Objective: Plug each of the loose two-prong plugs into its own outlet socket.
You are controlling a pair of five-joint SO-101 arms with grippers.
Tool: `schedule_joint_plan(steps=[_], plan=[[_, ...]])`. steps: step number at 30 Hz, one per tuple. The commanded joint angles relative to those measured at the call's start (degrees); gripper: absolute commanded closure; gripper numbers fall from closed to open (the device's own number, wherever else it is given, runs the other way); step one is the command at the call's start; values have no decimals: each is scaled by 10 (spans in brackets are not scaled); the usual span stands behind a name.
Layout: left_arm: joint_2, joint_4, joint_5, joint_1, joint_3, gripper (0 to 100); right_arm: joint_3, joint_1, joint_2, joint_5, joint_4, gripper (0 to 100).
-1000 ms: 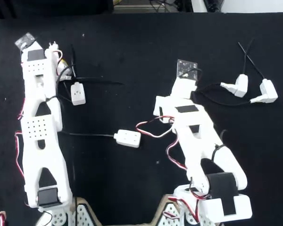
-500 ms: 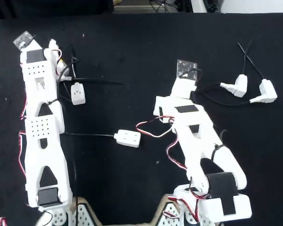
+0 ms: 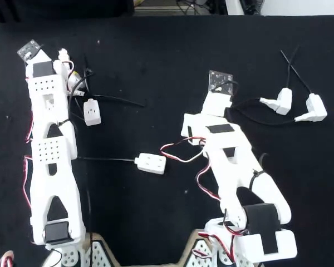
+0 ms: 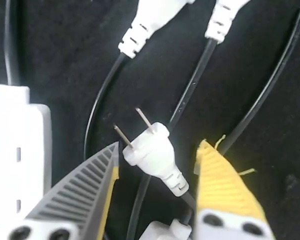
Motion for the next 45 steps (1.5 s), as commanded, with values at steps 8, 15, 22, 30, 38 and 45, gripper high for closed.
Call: schedule_joint_plan(steps=[8,15,22,30,38,45], plan=[[8,3,51,10,-40,883,-32,-10,-31,6,4,987],[-40,21,49,4,-45,970,-32,-10,-31,6,3,987],[-146,57,47,10,-45,970,-32,-9,-31,6,3,987],[-235,101,44,7,-36,970,-32,-9,-31,6,3,987],[-340,102,-33,13,75,971,-32,-7,-31,6,3,987],[-537,98,-59,57,402,971,-32,-7,-31,6,3,987]])
